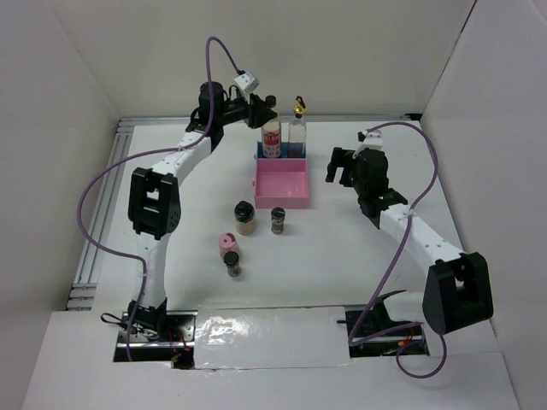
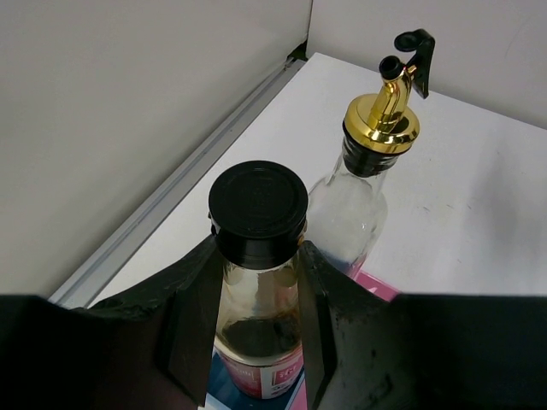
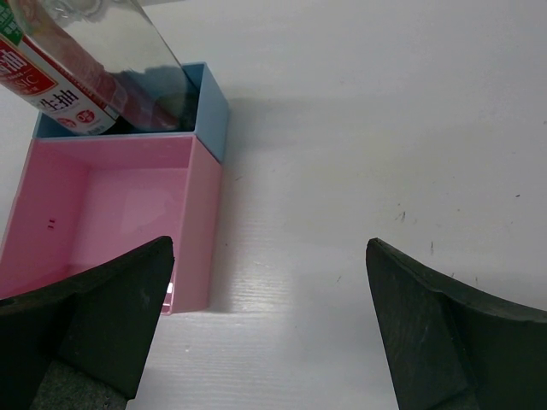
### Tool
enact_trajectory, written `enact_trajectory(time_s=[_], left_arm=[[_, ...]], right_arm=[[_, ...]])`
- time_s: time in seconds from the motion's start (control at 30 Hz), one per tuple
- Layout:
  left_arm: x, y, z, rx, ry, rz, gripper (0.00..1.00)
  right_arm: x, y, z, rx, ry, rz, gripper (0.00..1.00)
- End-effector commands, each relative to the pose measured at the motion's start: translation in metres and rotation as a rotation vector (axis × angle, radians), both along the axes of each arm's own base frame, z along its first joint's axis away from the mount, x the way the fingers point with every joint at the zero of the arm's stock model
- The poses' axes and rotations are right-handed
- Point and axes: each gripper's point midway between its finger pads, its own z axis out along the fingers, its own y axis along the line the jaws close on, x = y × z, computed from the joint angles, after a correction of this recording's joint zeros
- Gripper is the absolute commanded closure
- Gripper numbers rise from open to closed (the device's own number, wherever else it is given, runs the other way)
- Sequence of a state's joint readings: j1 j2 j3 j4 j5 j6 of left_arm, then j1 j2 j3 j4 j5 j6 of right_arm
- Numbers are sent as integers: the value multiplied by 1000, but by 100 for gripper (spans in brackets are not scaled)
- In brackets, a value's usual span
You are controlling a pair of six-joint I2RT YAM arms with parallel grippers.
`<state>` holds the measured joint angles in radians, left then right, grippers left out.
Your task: Organize the condiment bottles
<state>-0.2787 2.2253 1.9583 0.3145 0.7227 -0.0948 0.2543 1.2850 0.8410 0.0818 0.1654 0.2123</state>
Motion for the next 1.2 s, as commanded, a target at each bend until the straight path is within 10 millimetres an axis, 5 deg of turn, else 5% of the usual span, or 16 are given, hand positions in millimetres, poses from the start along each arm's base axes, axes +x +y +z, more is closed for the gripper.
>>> enact_trajectory(time_s=[0.0,0.5,0.7,1.03,1.17], left_arm=[[-3,-7,46,-57,-174,-35,100],[-11,-8,12,-13,-183,-50,94],[-17,-8,13,-10,-179,-69,45],[-26,-7,30,-10,-194,-82,20],[-33,-4,43,-8,-203,-82,1]], right_arm=[[-3,-6,8,6,-21,-18,0],[-6,-2,8,-1,-21,13,0],[-7,-2,11,-5,-28,16,0],[-9,5,15,-13,-37,67,0],[-12,17,20,-37,-32,154,0]])
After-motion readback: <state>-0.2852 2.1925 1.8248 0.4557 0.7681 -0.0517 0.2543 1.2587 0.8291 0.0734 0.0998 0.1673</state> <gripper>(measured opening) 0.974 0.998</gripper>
